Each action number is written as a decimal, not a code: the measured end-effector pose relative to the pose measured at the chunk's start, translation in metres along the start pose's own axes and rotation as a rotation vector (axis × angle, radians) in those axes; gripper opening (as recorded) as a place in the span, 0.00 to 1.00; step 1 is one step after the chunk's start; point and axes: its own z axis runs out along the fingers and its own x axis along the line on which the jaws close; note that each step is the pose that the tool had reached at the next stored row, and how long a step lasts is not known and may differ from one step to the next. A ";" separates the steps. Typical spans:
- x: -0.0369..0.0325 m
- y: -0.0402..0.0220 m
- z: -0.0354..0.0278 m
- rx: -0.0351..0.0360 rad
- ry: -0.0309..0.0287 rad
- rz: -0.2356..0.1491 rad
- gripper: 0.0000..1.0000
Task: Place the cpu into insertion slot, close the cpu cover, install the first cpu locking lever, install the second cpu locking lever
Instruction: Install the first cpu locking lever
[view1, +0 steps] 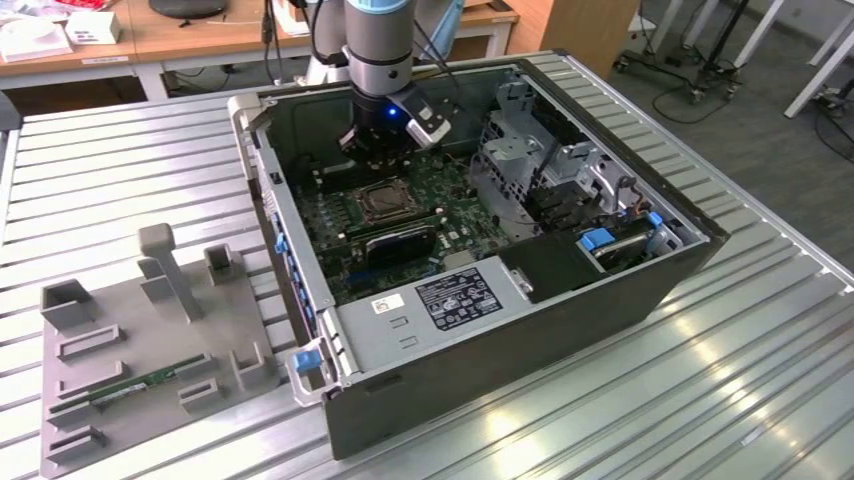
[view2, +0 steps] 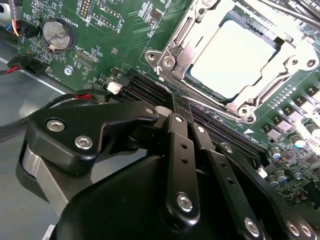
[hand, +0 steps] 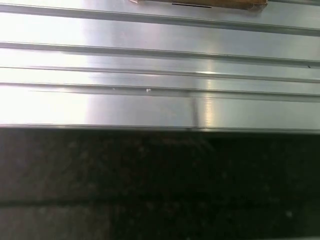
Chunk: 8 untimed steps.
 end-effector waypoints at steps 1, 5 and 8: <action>0.0000 0.0000 0.0000 0.0000 0.0000 0.000 0.11; -0.0008 -0.0003 0.0001 0.0000 0.0001 0.000 0.11; -0.0011 -0.0008 0.0000 0.0000 0.0000 0.000 0.11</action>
